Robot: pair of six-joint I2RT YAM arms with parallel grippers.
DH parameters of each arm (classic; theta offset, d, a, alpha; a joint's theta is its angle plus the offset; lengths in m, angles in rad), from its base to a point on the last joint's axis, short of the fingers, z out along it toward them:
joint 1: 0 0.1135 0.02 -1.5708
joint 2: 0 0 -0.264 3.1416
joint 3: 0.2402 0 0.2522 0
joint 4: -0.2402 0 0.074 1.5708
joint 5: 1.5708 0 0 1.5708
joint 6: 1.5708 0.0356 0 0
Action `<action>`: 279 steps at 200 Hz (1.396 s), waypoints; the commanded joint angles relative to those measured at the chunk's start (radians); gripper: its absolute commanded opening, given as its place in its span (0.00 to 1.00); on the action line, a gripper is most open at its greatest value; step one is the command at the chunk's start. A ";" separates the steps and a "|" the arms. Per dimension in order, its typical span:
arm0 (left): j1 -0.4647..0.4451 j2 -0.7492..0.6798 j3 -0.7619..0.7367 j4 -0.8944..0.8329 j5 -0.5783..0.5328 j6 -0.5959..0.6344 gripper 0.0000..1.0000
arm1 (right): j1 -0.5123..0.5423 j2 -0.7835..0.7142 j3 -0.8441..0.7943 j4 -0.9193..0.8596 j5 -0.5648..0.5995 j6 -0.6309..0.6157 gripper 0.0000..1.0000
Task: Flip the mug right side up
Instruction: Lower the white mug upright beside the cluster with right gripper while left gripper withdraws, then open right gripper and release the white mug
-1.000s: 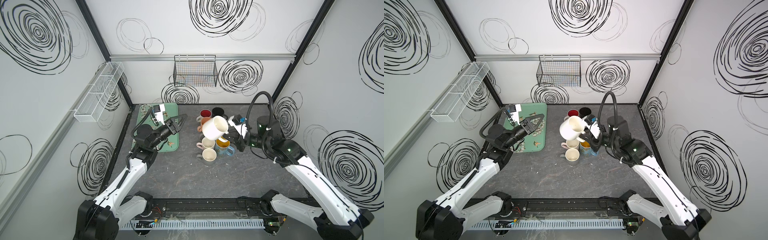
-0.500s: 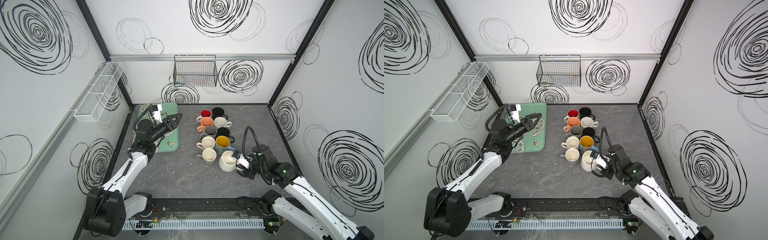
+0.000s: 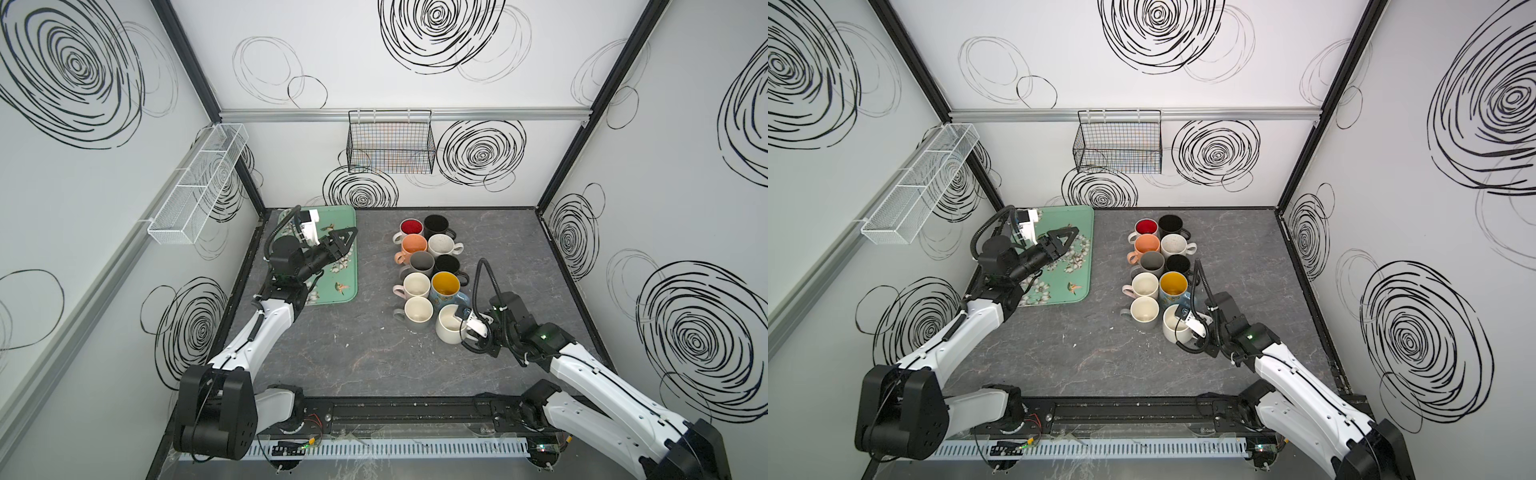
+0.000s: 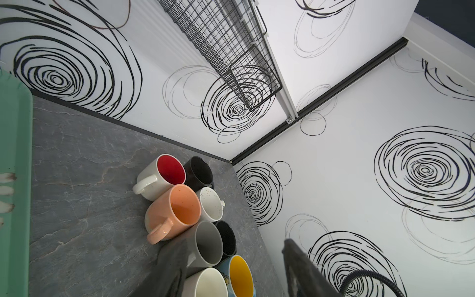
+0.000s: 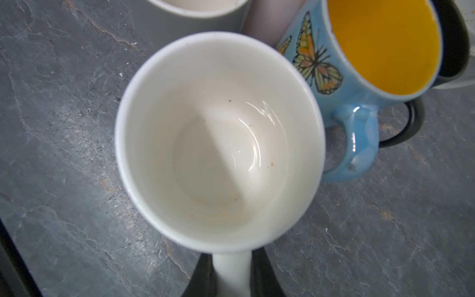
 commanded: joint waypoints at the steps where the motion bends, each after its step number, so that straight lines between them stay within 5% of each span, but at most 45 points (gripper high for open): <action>1: 0.011 -0.003 0.017 0.051 0.017 0.022 0.62 | -0.001 0.033 0.016 0.131 -0.011 0.001 0.00; 73: 0.068 -0.067 -0.007 0.000 0.031 0.050 0.62 | 0.002 0.156 0.023 0.203 0.006 0.032 0.08; 109: 0.111 -0.096 0.000 -0.086 0.042 0.100 0.62 | 0.002 0.137 0.022 0.183 0.030 0.047 0.41; 150: 0.196 -0.105 0.034 -0.123 0.083 0.120 0.62 | 0.003 0.032 0.017 0.157 0.036 0.068 0.53; 181: 0.254 -0.125 0.129 -0.318 0.060 0.270 0.63 | 0.004 -0.090 0.035 0.144 0.075 0.084 0.63; 229: 0.298 -0.176 0.257 -0.622 -0.184 0.591 0.77 | -0.005 -0.208 0.122 0.282 0.203 0.082 0.88; 260: 0.298 -0.260 0.201 -0.621 -0.343 0.717 1.00 | -0.081 -0.170 0.134 0.416 0.290 0.108 1.00; 279: 0.299 -0.323 0.112 -0.567 -0.467 0.736 0.99 | -0.171 -0.109 0.125 0.498 0.408 0.219 1.00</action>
